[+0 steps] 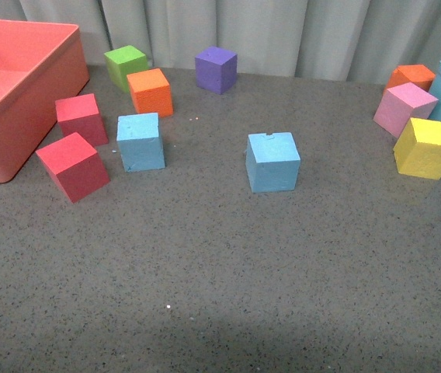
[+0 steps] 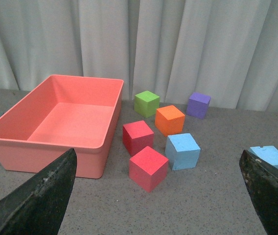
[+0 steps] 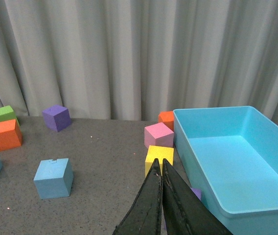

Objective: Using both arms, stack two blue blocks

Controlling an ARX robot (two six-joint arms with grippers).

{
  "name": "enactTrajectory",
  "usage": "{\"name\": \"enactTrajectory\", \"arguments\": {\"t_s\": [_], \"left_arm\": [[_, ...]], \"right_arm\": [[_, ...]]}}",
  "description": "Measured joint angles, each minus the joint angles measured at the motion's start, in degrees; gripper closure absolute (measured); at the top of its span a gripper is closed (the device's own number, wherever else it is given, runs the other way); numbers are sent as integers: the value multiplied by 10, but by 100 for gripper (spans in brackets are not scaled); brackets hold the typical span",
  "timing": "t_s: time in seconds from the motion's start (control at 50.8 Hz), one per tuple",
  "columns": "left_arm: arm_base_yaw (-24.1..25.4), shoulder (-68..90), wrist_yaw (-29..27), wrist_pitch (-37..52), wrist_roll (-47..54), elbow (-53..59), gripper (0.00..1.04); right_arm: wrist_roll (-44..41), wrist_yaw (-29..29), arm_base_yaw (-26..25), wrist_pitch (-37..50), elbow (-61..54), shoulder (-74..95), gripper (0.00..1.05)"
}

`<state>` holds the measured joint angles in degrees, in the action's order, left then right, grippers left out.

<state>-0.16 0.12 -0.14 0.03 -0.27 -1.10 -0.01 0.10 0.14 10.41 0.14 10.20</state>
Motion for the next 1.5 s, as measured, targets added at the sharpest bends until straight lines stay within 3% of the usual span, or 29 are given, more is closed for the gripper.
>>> {"name": "enactTrajectory", "arguments": {"t_s": [0.118, 0.472, 0.63, 0.925, 1.003, 1.122, 1.338, 1.495], "left_arm": [[0, 0, 0, 0, 0, 0, 7], [0, 0, 0, 0, 0, 0, 7], [0, 0, 0, 0, 0, 0, 7], [0, 2, 0, -3, 1, -1, 7], [-10, 57, -3, -76, 0, -30, 7], [-31, 183, -7, -43, -16, -50, 7], [-94, 525, -25, 105, -62, -171, 7], [-119, 732, -43, 78, -90, -293, 7]], "right_arm": [[0, -2, 0, -96, 0, -75, 104], [0, -2, 0, -103, 0, -99, 104], [0, -2, 0, -103, 0, -100, 70], [0, -2, 0, -103, 0, -100, 20], [0, -2, 0, -103, 0, -99, 9], [0, -2, 0, -103, 0, -100, 10], [0, -2, 0, -103, 0, -100, 10], [0, -2, 0, -103, 0, -100, 10]]}}
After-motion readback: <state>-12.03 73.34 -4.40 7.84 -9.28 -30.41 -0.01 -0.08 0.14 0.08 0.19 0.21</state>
